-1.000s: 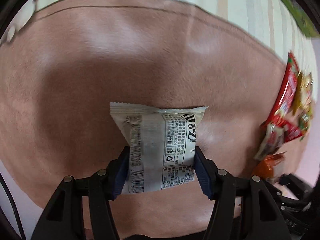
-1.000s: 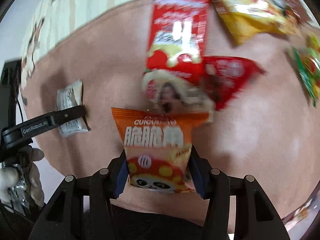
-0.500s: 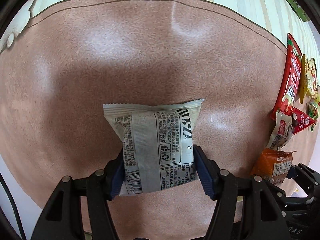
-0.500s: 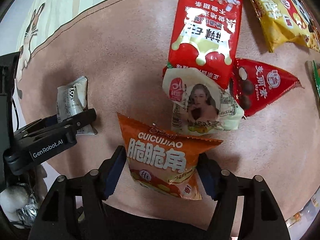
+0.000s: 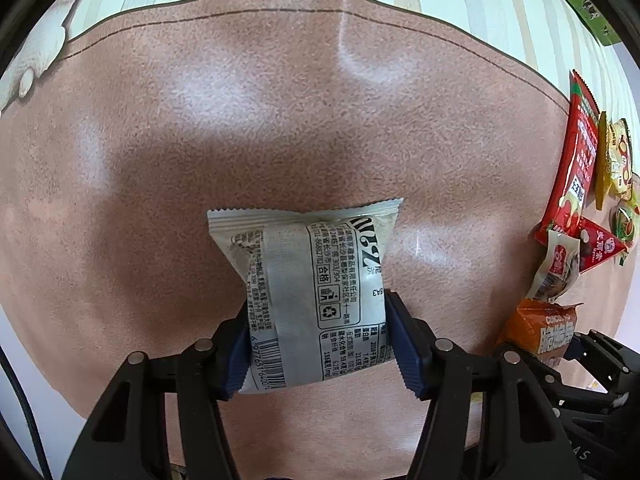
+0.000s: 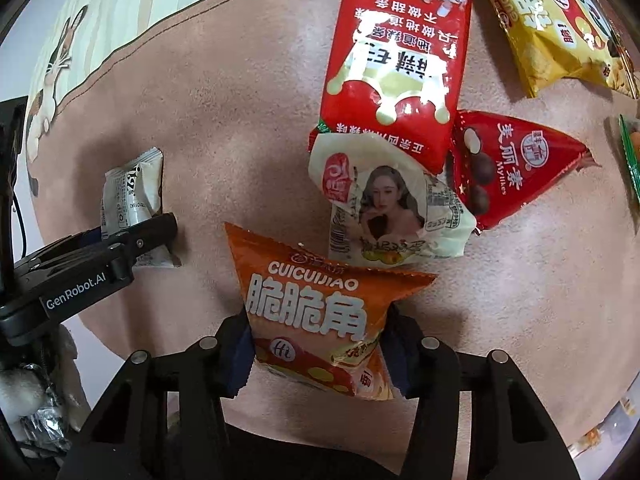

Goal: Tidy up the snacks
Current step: 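Carry both packets over the cardboard box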

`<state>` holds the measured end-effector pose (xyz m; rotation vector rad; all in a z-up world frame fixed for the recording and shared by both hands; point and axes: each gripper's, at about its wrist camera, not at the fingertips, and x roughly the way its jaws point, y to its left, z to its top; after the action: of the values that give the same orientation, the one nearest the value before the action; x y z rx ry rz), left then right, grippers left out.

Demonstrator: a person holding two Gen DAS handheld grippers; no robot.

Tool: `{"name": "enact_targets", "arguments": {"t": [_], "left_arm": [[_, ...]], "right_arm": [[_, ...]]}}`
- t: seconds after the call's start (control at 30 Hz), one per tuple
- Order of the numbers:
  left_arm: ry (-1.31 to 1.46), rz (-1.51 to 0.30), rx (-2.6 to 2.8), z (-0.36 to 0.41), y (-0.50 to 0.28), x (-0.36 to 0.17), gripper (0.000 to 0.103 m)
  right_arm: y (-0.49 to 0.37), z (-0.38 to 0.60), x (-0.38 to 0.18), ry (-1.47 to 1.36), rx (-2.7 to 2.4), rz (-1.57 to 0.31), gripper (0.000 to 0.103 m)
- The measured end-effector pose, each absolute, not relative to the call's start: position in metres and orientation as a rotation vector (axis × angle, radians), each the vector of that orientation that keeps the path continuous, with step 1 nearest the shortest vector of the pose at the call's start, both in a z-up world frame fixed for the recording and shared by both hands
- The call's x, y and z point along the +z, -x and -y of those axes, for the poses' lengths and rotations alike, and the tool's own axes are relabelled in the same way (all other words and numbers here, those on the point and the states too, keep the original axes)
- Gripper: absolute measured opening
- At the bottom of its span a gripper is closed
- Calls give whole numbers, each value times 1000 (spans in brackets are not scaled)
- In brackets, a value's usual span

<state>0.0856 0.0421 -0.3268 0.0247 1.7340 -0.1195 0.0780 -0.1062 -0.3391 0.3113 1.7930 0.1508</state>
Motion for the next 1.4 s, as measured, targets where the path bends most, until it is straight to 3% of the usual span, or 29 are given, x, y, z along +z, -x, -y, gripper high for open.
{"name": "enact_targets", "arguments": {"t": [0.23,0.43,0.7,0.97,1.17,1.4], "left_arm": [[-14,-1704,-160,-37,-85,-302,55],[-5,-1619,-240,-22,-93,-251,55],[18,-1442,-370,5,-130,-153,55],[27,-1273,-431,38,-216,-75,55],[-11,-1279,-377,58,-294,-71,55],[-36,-1436,-317,63,-354,-134,55]], "right_arm": [[-78,118,-334,-347,167,-1776,52],[-84,138,-303,-398,207,-1716,52],[-126,178,-212,-470,253,-1519,52],[-210,217,-113,-468,270,-1283,52],[-298,234,-83,-355,218,-1203,52],[-383,249,-121,-314,175,-1278,52]]}}
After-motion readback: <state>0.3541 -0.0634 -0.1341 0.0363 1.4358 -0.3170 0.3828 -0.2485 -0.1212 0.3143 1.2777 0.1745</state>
